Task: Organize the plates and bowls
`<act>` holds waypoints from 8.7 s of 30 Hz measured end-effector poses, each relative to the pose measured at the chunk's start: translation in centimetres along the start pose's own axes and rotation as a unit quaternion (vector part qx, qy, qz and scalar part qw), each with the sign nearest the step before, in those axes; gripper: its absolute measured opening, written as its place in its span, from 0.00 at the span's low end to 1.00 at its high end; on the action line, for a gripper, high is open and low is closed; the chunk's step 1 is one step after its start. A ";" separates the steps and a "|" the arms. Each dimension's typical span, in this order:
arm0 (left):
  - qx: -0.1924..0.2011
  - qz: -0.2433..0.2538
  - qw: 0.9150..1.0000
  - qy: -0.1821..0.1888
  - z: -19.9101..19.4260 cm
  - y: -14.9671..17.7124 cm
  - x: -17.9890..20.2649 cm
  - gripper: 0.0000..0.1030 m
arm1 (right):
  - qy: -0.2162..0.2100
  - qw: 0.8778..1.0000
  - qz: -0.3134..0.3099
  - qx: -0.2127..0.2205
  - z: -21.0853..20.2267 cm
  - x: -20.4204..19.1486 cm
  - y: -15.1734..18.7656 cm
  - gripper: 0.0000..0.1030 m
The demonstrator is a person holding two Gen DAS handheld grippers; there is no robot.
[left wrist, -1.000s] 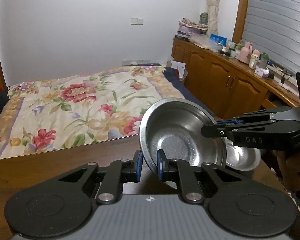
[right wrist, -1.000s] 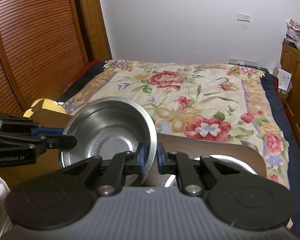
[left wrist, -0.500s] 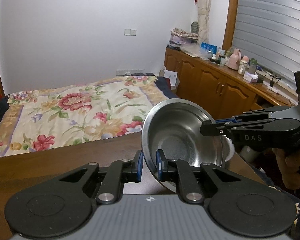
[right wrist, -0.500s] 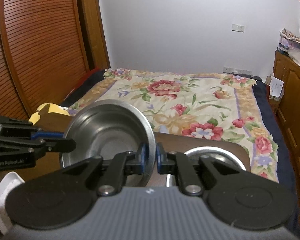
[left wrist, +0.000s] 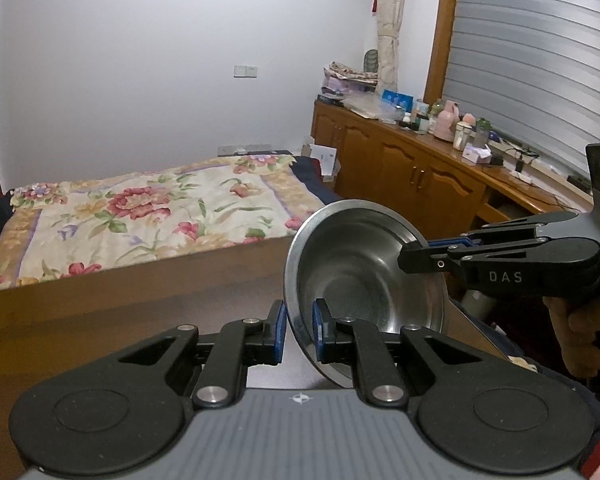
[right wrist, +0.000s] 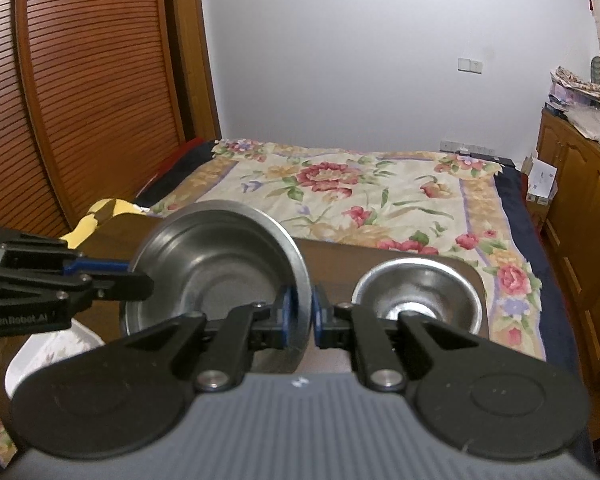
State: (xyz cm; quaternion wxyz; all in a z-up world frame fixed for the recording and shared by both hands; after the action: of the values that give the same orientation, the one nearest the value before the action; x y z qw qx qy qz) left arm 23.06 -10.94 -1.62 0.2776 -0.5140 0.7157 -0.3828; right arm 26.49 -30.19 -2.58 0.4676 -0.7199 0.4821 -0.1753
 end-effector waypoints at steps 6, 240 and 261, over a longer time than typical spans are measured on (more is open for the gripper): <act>-0.005 -0.007 1.000 0.011 -2.0 2.0 0.5 0.14 | 0.000 1.000 0.003 -0.005 -1.5 -1.2 1.9 0.12; 0.014 0.060 0.998 0.003 -1.1 -3.6 1.9 0.21 | 0.009 0.993 0.042 0.113 -2.4 1.1 1.2 0.24; -0.015 0.052 0.999 -0.005 -2.3 2.6 -0.2 0.21 | -0.034 0.997 0.022 0.063 -1.1 -2.6 4.7 0.25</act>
State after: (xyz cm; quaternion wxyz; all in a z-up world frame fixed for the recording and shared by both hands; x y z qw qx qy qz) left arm 19.96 -9.65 -2.49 0.2933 -0.4823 0.7455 -0.3545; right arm 21.98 -29.01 -5.45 0.5317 -0.6841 0.4695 -0.1700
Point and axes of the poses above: each gripper's, at about its wrist camera, not at the fingertips, and z roughly the way its jaws point, x to its right, y to its underside, the point moved 7 cm from there along z, roughly the way its jaws point, and after that the axes turned 12 degrees about -y, right-handed, at the moved point
